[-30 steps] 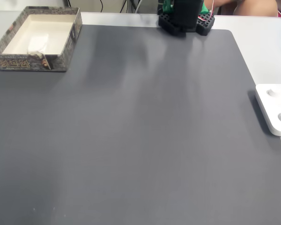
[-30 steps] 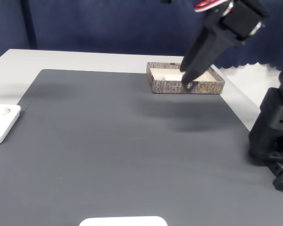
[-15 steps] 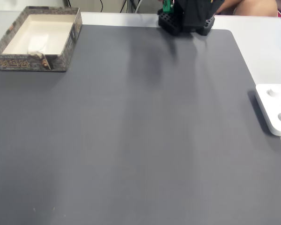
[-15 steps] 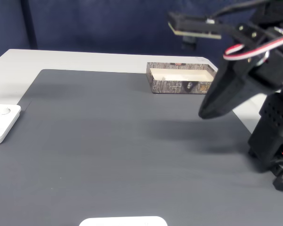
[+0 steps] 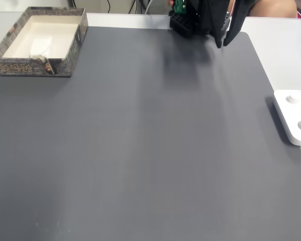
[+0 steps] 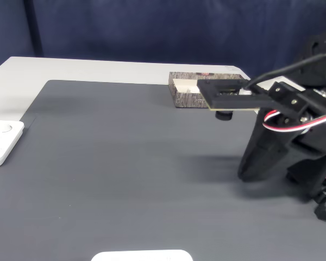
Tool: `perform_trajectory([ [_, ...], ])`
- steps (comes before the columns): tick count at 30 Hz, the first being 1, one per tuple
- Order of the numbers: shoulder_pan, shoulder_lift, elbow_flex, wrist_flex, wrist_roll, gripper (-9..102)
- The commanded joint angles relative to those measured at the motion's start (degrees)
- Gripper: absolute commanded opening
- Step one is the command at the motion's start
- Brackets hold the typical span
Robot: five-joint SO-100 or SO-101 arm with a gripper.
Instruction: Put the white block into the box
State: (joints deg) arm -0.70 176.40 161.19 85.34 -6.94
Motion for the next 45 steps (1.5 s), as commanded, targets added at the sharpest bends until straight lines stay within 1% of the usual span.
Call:
perform_trajectory([
  [1, -0.6, 1.9, 2.2, -3.7, -0.5, -2],
  [7, 0.4, 6.9, 8.5, -10.0, -0.5, -2],
  [14, 2.3, 10.5, 13.3, -12.8, -0.4, -2],
  [19, 3.8, 13.1, 16.0, -16.7, 1.3, -2],
  [24, 5.0, 13.6, 16.0, -16.1, 2.6, -2],
  [31, 5.3, 14.1, 16.0, -12.5, 2.0, -2],
  [34, 5.1, 14.1, 16.0, -9.7, 1.7, -2],
  [35, 5.1, 14.1, 16.0, -9.3, 3.2, -2],
  [37, 5.1, 14.1, 16.0, -9.1, 5.4, -2],
  [45, 6.9, 14.1, 16.0, -9.1, 5.6, -2],
])
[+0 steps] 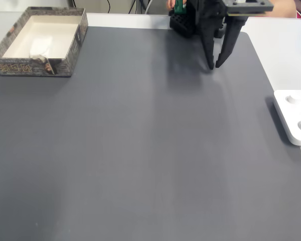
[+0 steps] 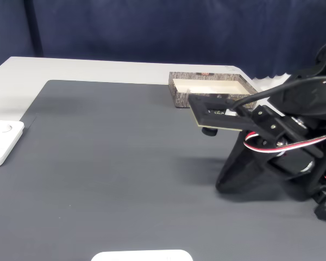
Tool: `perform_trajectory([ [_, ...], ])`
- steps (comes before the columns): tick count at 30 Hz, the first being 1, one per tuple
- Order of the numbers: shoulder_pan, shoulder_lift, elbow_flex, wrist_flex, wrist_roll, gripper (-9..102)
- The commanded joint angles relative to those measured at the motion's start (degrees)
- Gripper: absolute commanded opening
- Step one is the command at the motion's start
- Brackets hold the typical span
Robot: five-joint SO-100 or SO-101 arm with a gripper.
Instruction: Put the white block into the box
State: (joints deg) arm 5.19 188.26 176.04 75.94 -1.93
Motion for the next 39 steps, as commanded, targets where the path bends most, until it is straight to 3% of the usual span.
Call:
perform_trajectory([
  [1, 1.0, 2.2, 1.1, 0.3, 0.6, -2],
  [39, -2.5, 2.3, 1.1, 0.3, -0.1, -1],
])
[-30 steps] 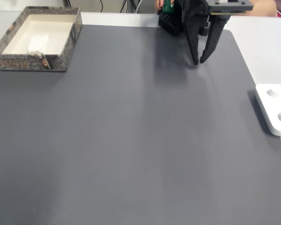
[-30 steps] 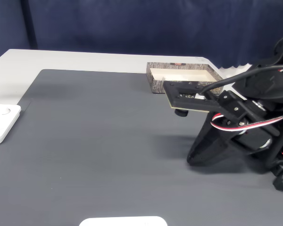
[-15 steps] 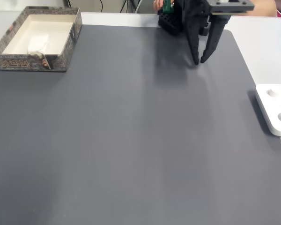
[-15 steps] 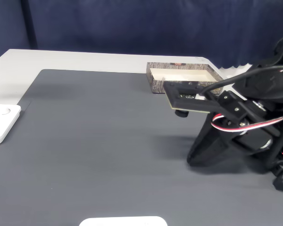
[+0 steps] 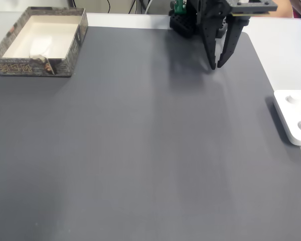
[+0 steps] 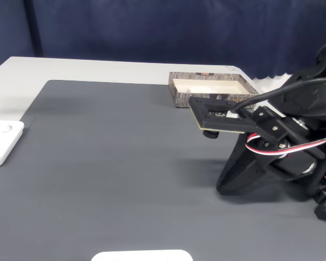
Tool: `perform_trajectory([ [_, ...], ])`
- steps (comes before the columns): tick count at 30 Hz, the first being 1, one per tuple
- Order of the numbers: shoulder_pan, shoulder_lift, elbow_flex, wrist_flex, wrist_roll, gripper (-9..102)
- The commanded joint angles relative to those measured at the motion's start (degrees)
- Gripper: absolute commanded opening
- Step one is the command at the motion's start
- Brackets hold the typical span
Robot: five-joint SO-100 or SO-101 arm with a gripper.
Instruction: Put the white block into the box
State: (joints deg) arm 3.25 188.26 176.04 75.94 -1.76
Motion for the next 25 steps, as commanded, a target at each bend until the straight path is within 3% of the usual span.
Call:
perform_trajectory([
  [1, -0.5, 2.3, 1.1, 0.3, -0.3, -1],
  [25, -0.5, 2.3, 1.1, 0.4, -0.3, -1],
])
